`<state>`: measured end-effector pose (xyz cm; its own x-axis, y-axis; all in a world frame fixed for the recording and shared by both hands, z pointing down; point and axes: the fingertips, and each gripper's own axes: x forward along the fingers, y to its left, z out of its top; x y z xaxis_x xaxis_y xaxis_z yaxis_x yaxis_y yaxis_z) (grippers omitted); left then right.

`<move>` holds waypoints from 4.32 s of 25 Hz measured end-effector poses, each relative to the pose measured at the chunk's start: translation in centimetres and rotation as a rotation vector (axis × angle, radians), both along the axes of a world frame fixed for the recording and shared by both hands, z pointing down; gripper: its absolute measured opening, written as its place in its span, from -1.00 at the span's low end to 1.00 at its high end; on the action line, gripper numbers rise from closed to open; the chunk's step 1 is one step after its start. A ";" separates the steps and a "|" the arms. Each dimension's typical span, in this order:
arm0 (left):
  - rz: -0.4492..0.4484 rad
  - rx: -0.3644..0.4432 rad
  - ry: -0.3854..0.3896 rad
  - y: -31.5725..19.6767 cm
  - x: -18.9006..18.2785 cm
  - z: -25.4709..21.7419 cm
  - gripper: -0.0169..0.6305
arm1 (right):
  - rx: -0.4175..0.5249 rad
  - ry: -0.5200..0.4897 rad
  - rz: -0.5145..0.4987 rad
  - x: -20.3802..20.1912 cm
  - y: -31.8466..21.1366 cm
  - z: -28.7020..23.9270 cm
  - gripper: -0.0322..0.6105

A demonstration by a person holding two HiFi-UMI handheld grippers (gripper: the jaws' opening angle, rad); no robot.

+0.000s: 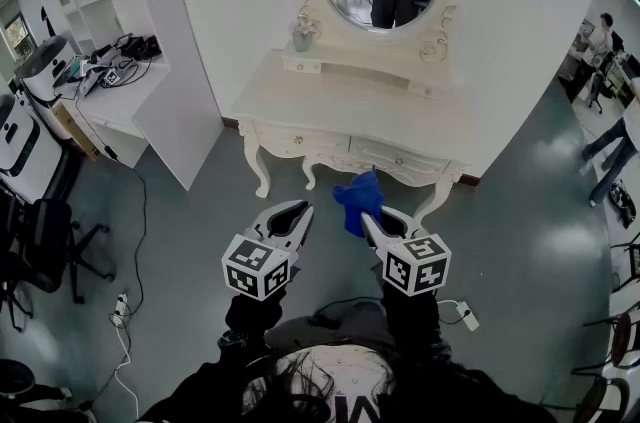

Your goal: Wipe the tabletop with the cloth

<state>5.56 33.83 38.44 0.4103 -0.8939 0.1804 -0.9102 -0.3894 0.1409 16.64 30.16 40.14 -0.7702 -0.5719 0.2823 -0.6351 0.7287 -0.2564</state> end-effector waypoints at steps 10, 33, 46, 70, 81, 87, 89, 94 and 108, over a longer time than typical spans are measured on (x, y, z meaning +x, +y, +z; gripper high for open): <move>0.000 -0.022 0.018 0.3 -0.8 1.1 -0.89 | -0.017 -0.021 0.010 -0.4 0.7 0.4 -0.64; -0.085 -0.090 0.054 -5.9 -8.9 4.9 -0.89 | -0.109 0.015 -0.104 -8.6 -8.7 3.4 -0.64; -0.122 -0.131 0.018 -21.0 -16.4 4.2 -0.89 | -0.154 -0.008 -0.188 -17.6 -24.4 3.2 -0.64; -0.121 -0.182 -0.019 -33.8 -19.6 5.0 -0.89 | -0.193 -0.033 -0.199 -21.5 -37.8 4.6 -0.64; -0.133 -0.204 -0.010 -34.6 -21.2 5.8 -0.89 | -0.227 -0.017 -0.193 -22.4 -39.0 6.4 -0.64; -0.114 -0.238 0.001 -37.2 -23.4 7.0 -0.89 | -0.256 0.002 -0.178 -24.5 -41.1 7.6 -0.64; -0.102 -0.244 0.003 -38.6 -24.5 7.2 -0.89 | -0.264 0.008 -0.173 -25.6 -42.1 7.9 -0.64; -0.071 -0.258 0.003 -42.0 -28.0 7.4 -0.89 | -0.281 0.044 -0.177 -29.9 -44.5 9.3 -0.64; -0.029 -0.291 -0.004 -47.3 -39.2 8.7 -0.89 | -0.322 0.181 -0.250 -45.2 -49.0 15.4 -0.64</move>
